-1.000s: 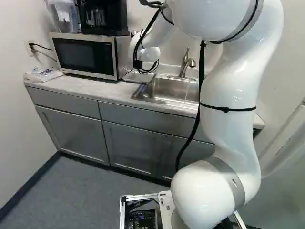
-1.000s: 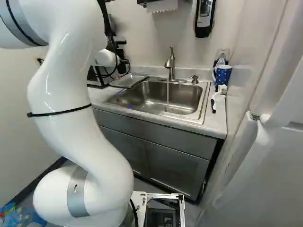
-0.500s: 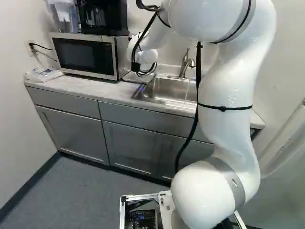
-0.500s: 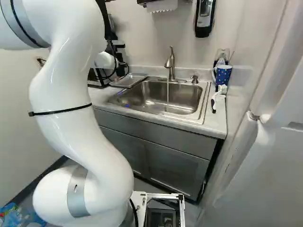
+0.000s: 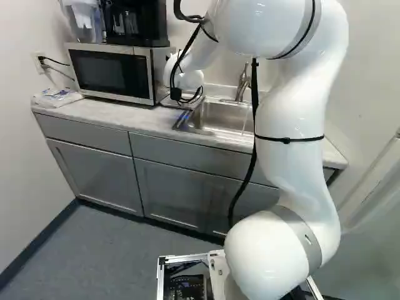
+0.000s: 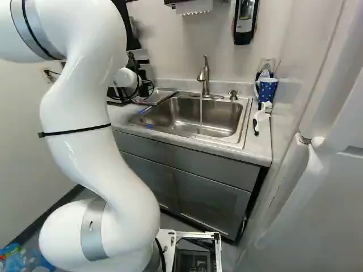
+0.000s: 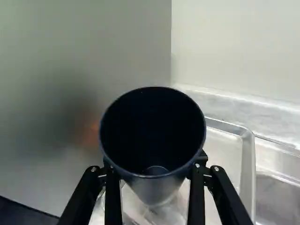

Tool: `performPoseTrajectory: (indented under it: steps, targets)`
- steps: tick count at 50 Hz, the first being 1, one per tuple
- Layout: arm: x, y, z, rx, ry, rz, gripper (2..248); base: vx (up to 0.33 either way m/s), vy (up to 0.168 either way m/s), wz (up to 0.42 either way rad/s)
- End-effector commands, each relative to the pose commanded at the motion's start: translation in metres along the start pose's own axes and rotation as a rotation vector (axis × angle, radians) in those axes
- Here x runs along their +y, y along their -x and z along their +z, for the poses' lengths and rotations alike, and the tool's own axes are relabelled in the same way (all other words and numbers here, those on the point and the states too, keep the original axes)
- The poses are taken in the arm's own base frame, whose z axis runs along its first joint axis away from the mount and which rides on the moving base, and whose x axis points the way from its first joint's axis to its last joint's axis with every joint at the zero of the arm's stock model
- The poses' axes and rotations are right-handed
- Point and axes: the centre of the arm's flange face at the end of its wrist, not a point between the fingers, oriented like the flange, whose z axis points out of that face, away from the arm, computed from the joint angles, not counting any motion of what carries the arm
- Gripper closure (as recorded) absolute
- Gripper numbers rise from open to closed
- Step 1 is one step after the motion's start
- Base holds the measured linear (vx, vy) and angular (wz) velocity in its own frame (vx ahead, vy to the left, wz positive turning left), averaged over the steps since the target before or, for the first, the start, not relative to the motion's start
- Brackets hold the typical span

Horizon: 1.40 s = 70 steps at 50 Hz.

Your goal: Rinse the cup and place it in the tray

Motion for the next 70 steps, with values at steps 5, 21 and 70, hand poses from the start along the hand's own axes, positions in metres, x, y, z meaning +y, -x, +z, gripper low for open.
performPoseTrajectory:
  steps: [5, 21, 70]
  targets:
    - [0.000, 0.005, 0.002, -0.009, 0.001, -0.001, 126, 0.000, 0.000, 0.000]
    - [0.001, 0.011, 0.005, -0.019, 0.002, -0.001, 126, 0.000, 0.000, 0.000]
    - [0.000, -0.004, -0.002, 0.008, -0.001, 0.000, 3, 0.000, 0.000, 0.000]
